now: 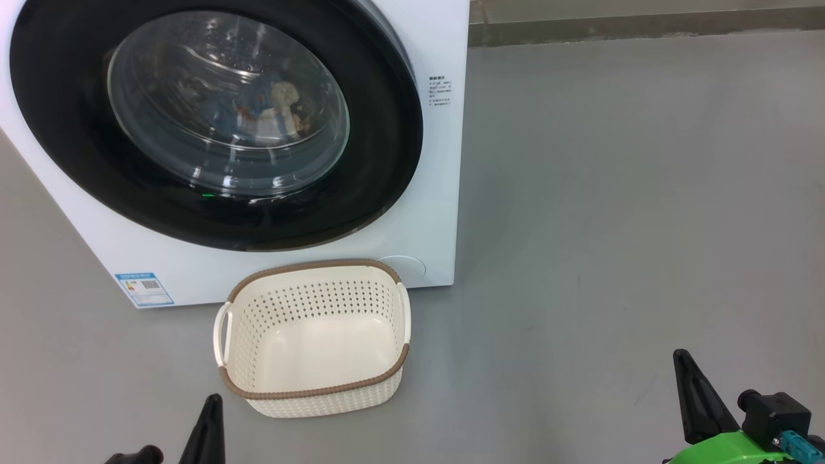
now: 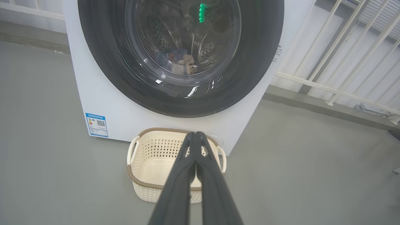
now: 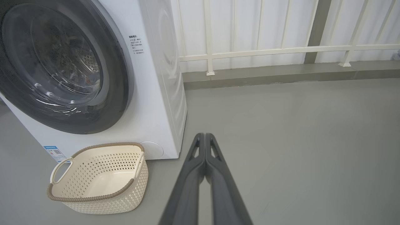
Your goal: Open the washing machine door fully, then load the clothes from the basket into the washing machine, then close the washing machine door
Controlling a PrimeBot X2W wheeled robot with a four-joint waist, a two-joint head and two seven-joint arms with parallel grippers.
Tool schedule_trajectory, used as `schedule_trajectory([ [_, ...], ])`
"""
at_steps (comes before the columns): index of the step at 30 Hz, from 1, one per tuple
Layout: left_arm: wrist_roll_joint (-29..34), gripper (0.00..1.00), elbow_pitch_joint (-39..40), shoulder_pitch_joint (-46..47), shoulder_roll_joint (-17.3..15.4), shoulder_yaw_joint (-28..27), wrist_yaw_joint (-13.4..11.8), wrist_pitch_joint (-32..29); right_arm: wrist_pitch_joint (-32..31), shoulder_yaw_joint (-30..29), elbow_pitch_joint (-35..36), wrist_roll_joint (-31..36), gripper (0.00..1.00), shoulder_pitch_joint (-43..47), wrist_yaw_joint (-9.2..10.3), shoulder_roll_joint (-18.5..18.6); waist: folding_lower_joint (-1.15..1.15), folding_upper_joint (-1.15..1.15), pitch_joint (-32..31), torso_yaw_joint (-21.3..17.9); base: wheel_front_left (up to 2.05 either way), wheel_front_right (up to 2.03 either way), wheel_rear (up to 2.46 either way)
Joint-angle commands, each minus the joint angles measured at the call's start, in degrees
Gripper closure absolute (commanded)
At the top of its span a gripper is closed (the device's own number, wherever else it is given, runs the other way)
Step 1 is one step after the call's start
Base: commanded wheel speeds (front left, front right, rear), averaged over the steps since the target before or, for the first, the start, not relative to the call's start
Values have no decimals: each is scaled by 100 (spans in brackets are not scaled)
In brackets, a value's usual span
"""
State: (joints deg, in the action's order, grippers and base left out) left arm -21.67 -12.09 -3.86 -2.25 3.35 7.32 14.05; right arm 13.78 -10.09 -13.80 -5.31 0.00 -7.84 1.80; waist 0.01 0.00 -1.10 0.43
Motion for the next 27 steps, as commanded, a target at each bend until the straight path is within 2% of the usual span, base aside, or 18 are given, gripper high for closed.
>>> schedule_trajectory([
  [1, -138, 100, 121, 126, -58, -44, 0, -18, -34, -27, 124, -189, 100, -160, 1, 34, 7, 0, -2, -2, 0, 0, 0],
  [3, -257, 100, 119, 136, -62, -57, 0, -50, -68, -17, 129, -336, 100, -160, 2, 35, 13, 0, -7, -2, 0, 0, 0],
  [8, -553, 100, 100, 175, -69, -87, 1, -128, -133, 19, 137, -697, 100, -164, 3, 38, 1, 0, 9, -4, 0, 0, 0],
  [27, -1666, 100, 46, 318, -88, -211, 4, -429, -434, 93, 127, -2042, 100, -228, 9, 50, 0, 0, 30, -11, 0, 0, 0],
])
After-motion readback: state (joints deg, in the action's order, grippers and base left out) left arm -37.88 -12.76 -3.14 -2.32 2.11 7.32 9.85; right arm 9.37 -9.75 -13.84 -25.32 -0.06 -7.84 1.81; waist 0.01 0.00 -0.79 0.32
